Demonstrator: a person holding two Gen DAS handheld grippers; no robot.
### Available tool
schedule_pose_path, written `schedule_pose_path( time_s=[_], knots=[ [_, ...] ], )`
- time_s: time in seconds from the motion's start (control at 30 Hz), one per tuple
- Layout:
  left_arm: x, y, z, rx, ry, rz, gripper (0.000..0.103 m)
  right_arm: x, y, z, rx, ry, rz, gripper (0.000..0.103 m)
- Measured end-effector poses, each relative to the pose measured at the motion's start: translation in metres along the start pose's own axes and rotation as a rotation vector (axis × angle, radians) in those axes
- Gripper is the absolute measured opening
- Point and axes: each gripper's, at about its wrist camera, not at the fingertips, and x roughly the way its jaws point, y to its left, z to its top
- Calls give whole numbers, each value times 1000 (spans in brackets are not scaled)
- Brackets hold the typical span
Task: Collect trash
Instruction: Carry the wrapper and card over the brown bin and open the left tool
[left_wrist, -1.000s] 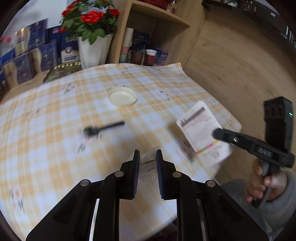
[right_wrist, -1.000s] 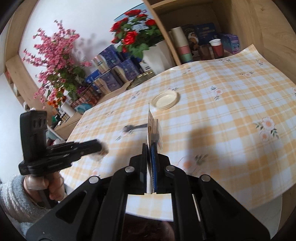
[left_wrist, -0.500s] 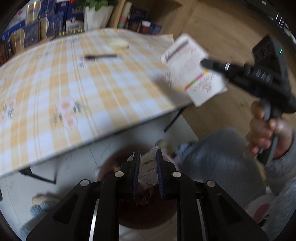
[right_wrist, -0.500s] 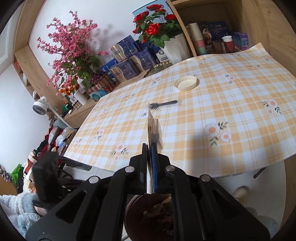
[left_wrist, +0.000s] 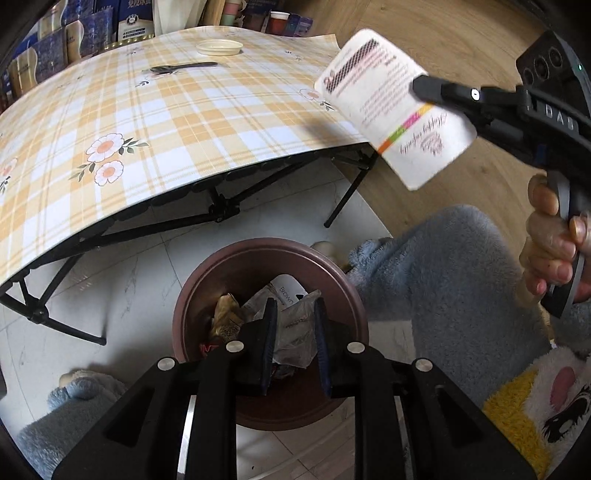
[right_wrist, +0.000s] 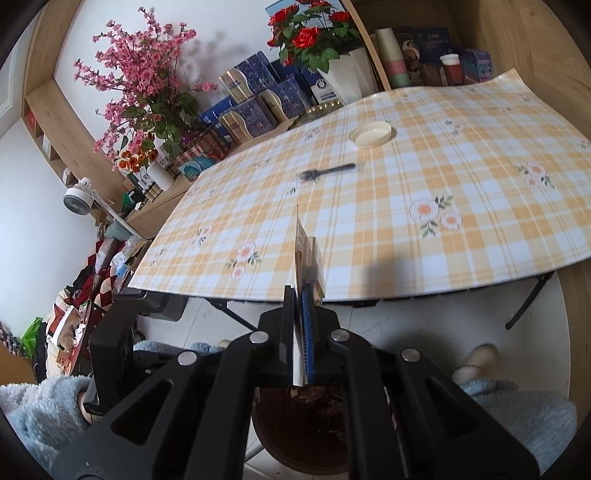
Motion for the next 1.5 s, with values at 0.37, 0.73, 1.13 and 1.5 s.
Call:
schedule_pose_path(
  time_s=[0.37,0.73,1.13,1.5],
  knots=[
    [-12,-3,1,-3,-59,47,50,4,12,-14,-17,45,6,8],
    [-81,39,-8,-153,-312,312,88,43,23,-45,-34,214,10,8],
    [-103,56,-35,-269,-424,430,93,101,7,-71,39,409,-32,9],
    [-101,62,-34,-294,-429,401,93,118,-3,-82,24,463,-152,79]
  ],
)
